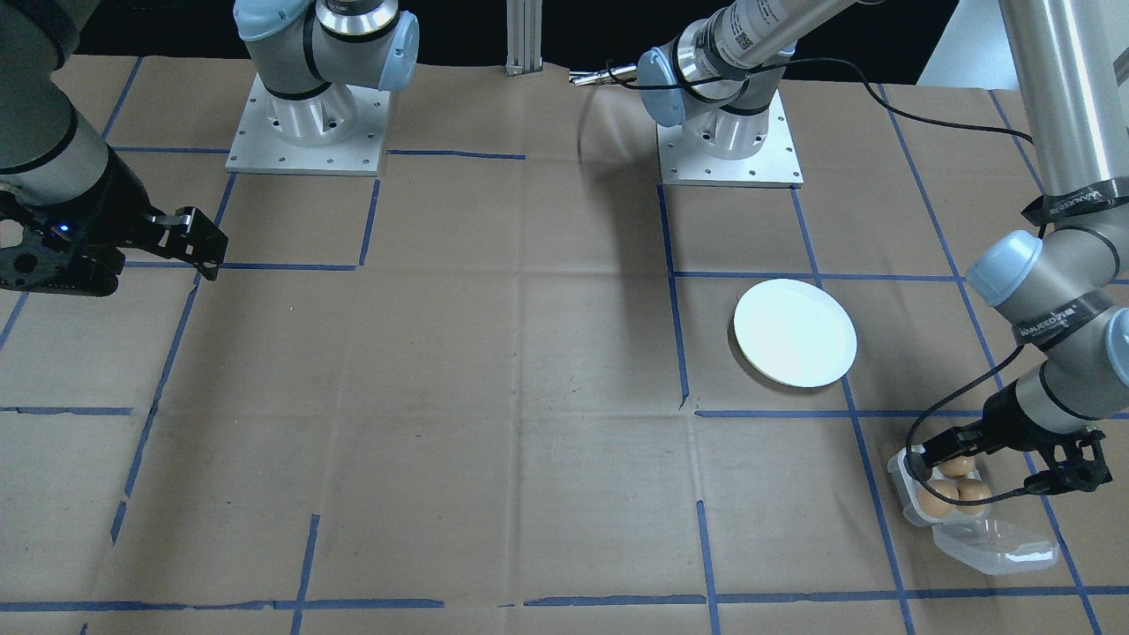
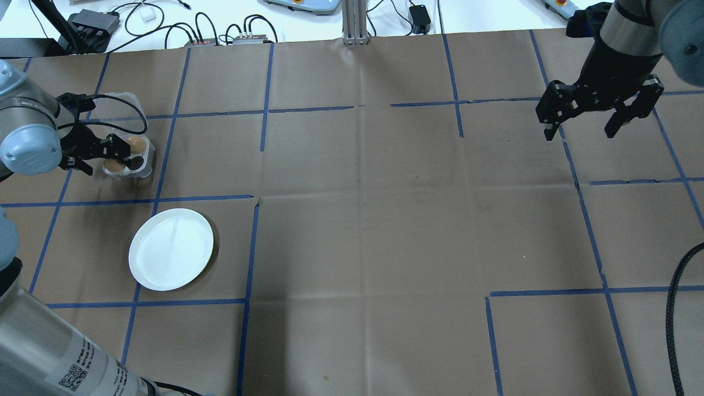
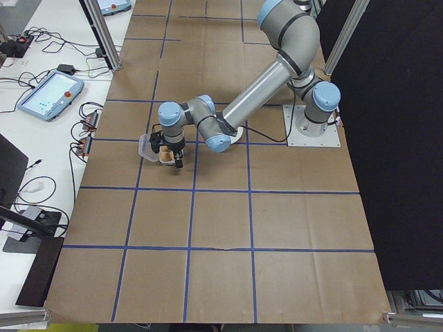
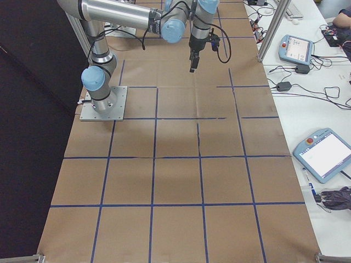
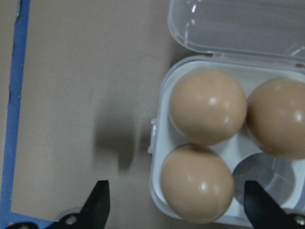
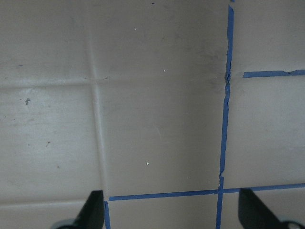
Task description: Place egg on plate
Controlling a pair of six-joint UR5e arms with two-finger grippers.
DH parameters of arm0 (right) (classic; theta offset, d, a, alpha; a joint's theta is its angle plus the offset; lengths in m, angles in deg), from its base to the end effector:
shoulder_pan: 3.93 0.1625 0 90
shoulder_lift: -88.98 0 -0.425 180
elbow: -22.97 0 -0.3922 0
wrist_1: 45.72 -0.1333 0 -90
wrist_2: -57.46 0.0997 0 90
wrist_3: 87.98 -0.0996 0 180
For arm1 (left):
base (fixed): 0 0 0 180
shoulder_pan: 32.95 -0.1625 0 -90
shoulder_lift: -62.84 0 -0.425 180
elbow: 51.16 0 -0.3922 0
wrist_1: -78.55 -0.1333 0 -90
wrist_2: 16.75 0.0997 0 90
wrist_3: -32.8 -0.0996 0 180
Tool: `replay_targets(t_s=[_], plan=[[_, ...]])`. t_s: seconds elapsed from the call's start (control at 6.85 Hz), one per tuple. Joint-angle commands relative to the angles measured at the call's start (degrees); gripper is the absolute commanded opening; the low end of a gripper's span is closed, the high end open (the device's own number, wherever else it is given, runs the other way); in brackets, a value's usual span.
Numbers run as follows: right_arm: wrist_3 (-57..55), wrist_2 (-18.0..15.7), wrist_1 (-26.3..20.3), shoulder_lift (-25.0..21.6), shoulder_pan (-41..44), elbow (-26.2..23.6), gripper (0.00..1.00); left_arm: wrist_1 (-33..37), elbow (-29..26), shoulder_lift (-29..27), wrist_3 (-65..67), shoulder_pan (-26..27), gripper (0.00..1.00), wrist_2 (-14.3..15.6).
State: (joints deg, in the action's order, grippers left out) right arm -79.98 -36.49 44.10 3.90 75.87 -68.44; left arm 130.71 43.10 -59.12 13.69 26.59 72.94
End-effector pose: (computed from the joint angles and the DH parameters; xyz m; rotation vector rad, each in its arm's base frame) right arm 0.0334 -0.5283 0.4327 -0.0532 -3.0853 -0.1901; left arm 0.2110 -0.6228 0.1946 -0.3098 3.1190 -0.0438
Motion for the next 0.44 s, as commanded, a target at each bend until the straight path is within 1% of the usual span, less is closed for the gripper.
replay_targets(t_s=[0.0,0.29], plan=[[0.00,0.00,0.00,0.00,0.00,0.00,1.00,-0.48,-0.39,-0.03,0.21,0.13,0.93,-0.13],[0.00,-0.09,0.00,0.00,0.00,0.00,1.00,-0.48,-0.39,-0.12,0.21,0.14,0.85,-0.13]])
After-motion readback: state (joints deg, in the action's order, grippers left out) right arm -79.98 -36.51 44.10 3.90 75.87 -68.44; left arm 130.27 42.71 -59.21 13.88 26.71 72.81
